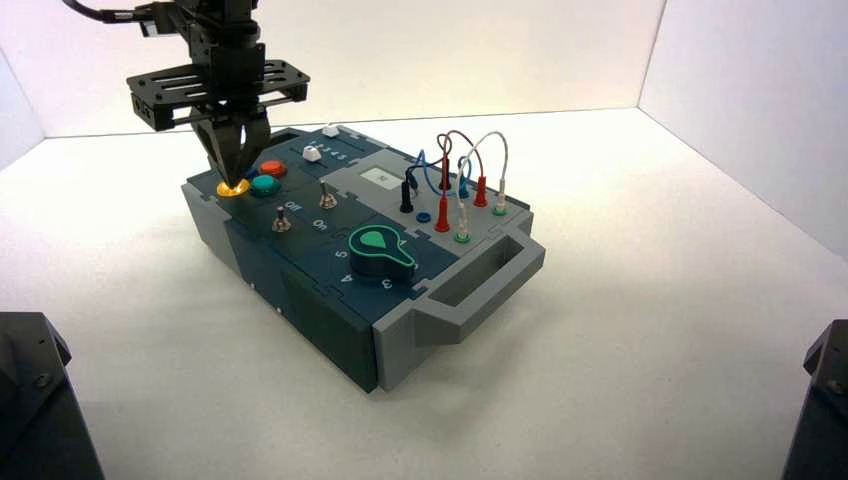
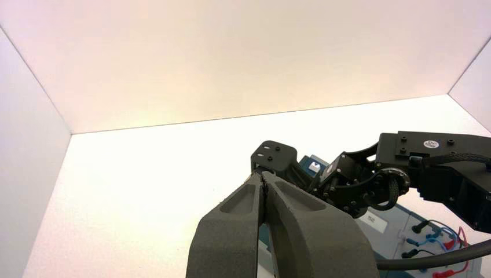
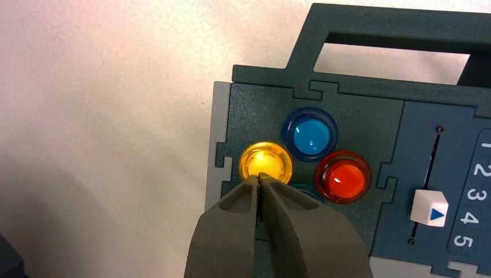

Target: Push the yellow button with the right gripper.

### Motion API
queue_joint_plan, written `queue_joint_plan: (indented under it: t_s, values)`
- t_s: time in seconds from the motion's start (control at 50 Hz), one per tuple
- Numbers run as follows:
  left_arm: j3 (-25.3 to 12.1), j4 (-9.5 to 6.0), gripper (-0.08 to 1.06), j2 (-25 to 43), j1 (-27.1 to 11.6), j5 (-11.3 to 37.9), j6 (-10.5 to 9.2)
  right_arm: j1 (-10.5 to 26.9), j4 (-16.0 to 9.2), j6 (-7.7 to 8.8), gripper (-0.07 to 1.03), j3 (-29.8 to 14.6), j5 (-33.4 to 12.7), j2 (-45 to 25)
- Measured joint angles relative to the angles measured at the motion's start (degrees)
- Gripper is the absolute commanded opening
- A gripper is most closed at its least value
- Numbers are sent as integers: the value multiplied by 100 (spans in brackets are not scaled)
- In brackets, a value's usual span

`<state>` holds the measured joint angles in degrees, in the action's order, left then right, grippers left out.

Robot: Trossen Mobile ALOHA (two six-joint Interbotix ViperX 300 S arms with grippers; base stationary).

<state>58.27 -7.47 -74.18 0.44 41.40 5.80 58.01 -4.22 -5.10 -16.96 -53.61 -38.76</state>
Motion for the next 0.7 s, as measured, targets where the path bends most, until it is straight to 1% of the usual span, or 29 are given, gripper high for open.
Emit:
queue_joint_plan:
  t_s: [0.26, 0.44, 0.5, 0.6, 0.64, 0.7]
  values:
    - [-9, 0, -3, 26, 0, 0, -9, 0, 0, 0, -2, -9, 0, -9]
    - [-18, 0, -3, 62, 0, -9, 26, -35, 26, 18, -2, 0, 9, 44]
    - [-18, 0, -3, 62, 0, -9, 79, -88, 70, 53, -2, 18, 9, 132]
    - [-18, 0, -3, 62, 0, 0, 105, -176, 132, 97, -2, 35, 79, 316]
    - [-18, 0, -3, 62, 0, 26, 114, -220, 193, 158, -2, 70, 149, 519]
    - [-18, 0, -3, 53, 0, 79, 114, -246, 220, 220, -2, 114, 202, 729]
